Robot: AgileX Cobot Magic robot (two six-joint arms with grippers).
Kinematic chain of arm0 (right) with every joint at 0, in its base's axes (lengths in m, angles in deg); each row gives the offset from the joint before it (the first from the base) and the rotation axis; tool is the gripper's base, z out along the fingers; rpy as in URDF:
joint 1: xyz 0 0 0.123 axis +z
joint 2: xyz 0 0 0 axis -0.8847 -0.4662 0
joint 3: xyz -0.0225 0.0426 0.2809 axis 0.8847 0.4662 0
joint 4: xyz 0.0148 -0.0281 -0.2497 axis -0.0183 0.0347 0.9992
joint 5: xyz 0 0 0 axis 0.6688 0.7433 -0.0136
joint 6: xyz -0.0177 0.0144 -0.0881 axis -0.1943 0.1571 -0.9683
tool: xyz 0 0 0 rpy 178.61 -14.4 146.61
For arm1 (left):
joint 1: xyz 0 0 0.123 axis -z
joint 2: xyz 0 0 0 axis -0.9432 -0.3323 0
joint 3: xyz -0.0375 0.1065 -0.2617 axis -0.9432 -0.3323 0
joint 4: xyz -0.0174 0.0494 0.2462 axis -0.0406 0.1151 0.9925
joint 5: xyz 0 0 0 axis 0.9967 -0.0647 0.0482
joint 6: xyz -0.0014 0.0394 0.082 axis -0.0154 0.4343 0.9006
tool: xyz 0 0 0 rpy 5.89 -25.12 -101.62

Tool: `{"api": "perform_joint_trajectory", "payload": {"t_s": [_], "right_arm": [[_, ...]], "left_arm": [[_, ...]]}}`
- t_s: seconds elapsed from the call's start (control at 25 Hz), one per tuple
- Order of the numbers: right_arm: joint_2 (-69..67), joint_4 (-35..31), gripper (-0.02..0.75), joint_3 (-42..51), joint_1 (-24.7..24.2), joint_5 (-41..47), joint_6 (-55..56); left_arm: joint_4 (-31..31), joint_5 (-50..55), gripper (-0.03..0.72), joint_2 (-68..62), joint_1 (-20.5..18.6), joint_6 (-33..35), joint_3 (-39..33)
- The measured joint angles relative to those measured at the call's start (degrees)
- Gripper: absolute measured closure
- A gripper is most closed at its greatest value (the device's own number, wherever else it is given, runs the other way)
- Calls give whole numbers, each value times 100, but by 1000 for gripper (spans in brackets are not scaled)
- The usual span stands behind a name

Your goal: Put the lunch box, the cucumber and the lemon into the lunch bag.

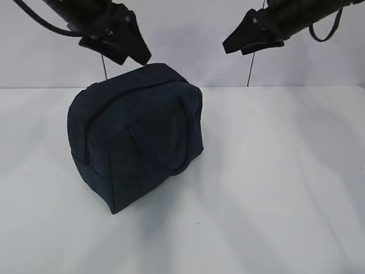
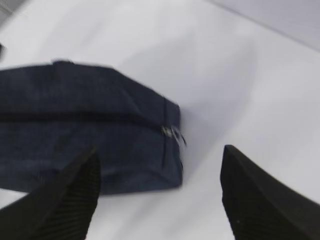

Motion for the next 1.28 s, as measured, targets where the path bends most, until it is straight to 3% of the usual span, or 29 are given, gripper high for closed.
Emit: {"api": "perform_joint_trajectory", "payload": {"t_s": [0.16,0.28,0.56,0.92,1.28], "right_arm": [[436,1370,172,0,311,67,1570],[695,2050,172,0,519,103,2571],[1624,3008,172,460,958,148,3552],[3883,3690,172,2151,1104,208,3814],[6573,3898,172,4046,1104,231,3888]], "left_arm": [[1132,215,204,377,0,-1132,0],[1820,245,225,768,-2,-1889,0],[2117,295,230,1833,-2,-2218,-161],[2279,340,236,3677,-2,-2226,-2200],[2279,347,244,5870,-2,-2231,-4187]]}}
